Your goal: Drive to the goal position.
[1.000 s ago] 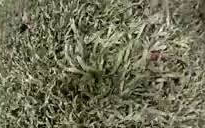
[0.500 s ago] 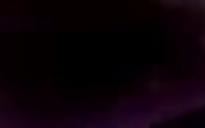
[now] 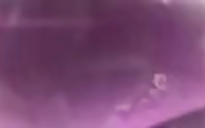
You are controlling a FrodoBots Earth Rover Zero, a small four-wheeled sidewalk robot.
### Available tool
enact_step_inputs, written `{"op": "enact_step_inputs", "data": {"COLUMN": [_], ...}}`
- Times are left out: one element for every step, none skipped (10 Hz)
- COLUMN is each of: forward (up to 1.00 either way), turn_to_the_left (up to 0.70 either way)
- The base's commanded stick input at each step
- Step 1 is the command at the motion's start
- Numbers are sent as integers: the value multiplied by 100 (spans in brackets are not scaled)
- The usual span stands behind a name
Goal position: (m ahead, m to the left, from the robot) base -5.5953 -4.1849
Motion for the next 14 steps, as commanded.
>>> {"op": "enact_step_inputs", "data": {"forward": [0, 0, 0, 0, 0, 0, 0, -17, -65, -100, -100, -94, 0, 0], "turn_to_the_left": [0, 0, 0, 0, 0, 0, 0, 0, 0, 0, 0, 0, 5, 40]}}
